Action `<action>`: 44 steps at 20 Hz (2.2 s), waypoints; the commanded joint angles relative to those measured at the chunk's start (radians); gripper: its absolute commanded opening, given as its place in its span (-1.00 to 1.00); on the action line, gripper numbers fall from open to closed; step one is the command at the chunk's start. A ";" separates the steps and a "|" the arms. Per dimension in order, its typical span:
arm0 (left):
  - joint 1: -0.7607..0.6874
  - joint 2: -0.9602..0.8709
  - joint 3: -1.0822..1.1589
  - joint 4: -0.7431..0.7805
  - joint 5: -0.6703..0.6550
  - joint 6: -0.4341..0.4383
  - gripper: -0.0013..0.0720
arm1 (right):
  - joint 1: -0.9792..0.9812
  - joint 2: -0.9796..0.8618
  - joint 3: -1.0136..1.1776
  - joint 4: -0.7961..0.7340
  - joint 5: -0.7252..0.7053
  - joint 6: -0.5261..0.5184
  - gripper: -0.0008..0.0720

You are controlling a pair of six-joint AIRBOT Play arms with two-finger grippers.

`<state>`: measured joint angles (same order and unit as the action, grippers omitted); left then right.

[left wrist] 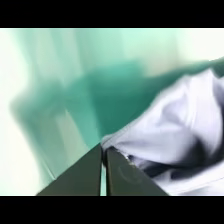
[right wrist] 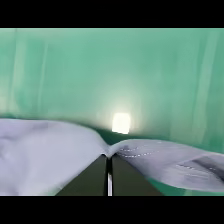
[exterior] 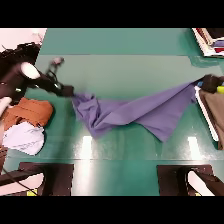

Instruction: Fold the shirts.

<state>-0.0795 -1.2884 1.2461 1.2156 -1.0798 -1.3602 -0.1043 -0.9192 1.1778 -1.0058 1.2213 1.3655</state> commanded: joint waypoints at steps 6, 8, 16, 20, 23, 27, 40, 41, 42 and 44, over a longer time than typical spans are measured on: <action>0.001 0.422 0.557 0.148 0.037 -0.002 -0.90 | -0.022 0.002 0.530 0.000 0.033 -0.024 -0.94; 0.001 0.491 0.626 0.148 0.040 -0.002 -0.90 | -0.023 0.003 0.622 0.000 0.063 -0.024 -0.94; 0.001 0.542 0.770 0.143 0.027 -0.029 -0.91 | -0.022 0.004 0.848 -0.122 0.220 0.014 -0.94; 0.001 0.439 0.708 0.142 -0.067 -0.040 -0.90 | -0.022 0.004 0.693 -0.173 0.334 0.097 -0.94; 0.001 0.295 0.586 0.109 -0.145 -0.038 -0.90 | -0.022 0.003 0.415 -0.173 0.312 0.101 -0.94; 0.001 0.066 0.377 0.101 -0.116 -0.034 -0.90 | -0.022 -0.022 0.005 -0.172 0.154 0.101 -0.94; 0.054 -0.250 0.333 0.132 0.002 -0.110 0.52 | -0.020 -0.530 0.245 -0.060 -0.028 0.071 0.32; 0.083 -0.233 0.332 0.132 -0.077 -0.112 0.52 | -0.020 -0.526 0.261 -0.060 -0.002 0.053 0.31; 0.109 -0.219 0.332 0.132 -0.151 -0.117 0.52 | -0.020 -0.510 0.260 -0.061 0.010 0.039 0.30; 0.160 -0.160 0.270 0.132 -0.238 -0.117 0.52 | -0.020 -0.454 0.227 -0.061 0.016 0.035 0.26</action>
<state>0.0200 -1.4982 1.5566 1.3453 -1.1549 -1.4693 -0.1253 -1.3975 1.3945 -1.0748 1.1973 1.4189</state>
